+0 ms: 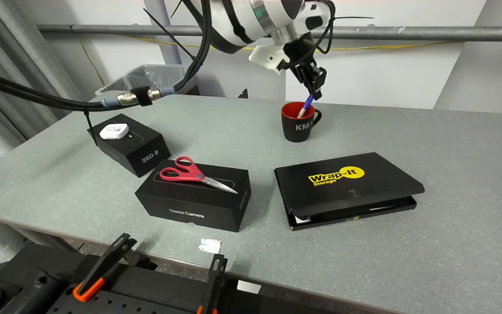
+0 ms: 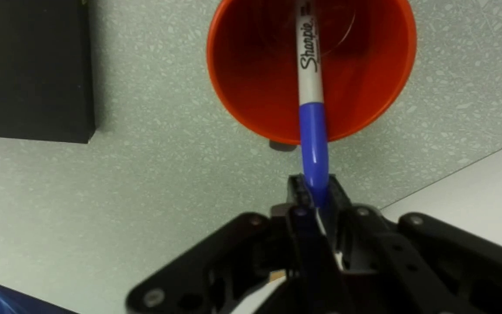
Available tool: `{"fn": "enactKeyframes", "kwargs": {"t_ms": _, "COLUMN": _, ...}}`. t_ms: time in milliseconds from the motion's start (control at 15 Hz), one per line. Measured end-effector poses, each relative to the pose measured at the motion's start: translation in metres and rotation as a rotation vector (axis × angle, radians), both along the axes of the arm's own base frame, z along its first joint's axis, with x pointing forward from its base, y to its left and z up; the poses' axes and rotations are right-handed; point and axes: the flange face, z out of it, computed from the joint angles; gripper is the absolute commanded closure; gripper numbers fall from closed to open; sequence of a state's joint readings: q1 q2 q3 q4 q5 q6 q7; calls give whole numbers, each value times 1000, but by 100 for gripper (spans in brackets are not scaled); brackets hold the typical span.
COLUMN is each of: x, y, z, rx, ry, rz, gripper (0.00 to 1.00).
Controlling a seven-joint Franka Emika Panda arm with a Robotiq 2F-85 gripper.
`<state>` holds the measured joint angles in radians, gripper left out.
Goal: Remove the pen from the cup and put it on the table
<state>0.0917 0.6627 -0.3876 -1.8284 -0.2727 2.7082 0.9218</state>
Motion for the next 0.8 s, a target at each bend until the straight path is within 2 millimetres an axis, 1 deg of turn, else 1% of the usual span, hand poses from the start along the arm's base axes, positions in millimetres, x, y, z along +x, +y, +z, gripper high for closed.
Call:
{"fn": "enactKeyframes", "kwargs": {"t_ms": 133, "x": 0, "y": -1, "z": 6, "rx": 3, "ry": -10, "rz": -6, "gripper": 97}}
{"fn": "enactKeyframes", "kwargs": {"t_ms": 267, "x": -1, "y": -7, "z": 19, "rx": 1, "ry": -27, "rz": -16, "gripper": 97}}
{"fn": "enactKeyframes", "kwargs": {"t_ms": 333, "x": -3, "y": -11, "z": 31, "rx": 1, "ry": -44, "rz": -23, "gripper": 97}}
{"fn": "enactKeyframes", "kwargs": {"t_ms": 400, "x": -6, "y": -16, "z": 47, "rx": 3, "ry": -73, "rz": -29, "gripper": 97}}
{"fn": "enactKeyframes", "kwargs": {"t_ms": 533, "x": -17, "y": -23, "z": 84, "rx": 14, "ry": -142, "rz": -25, "gripper": 97}}
{"fn": "enactKeyframes", "kwargs": {"t_ms": 600, "x": -24, "y": -23, "z": 102, "rx": 23, "ry": -168, "rz": -12, "gripper": 97}}
{"fn": "enactKeyframes", "kwargs": {"t_ms": 667, "x": -31, "y": -19, "z": 117, "rx": 39, "ry": -183, "rz": 6, "gripper": 97}}
{"fn": "enactKeyframes", "kwargs": {"t_ms": 733, "x": -37, "y": -10, "z": 129, "rx": 65, "ry": -193, "rz": 32, "gripper": 97}}
{"fn": "enactKeyframes", "kwargs": {"t_ms": 800, "x": -40, "y": 4, "z": 135, "rx": 93, "ry": -194, "rz": 67, "gripper": 97}}
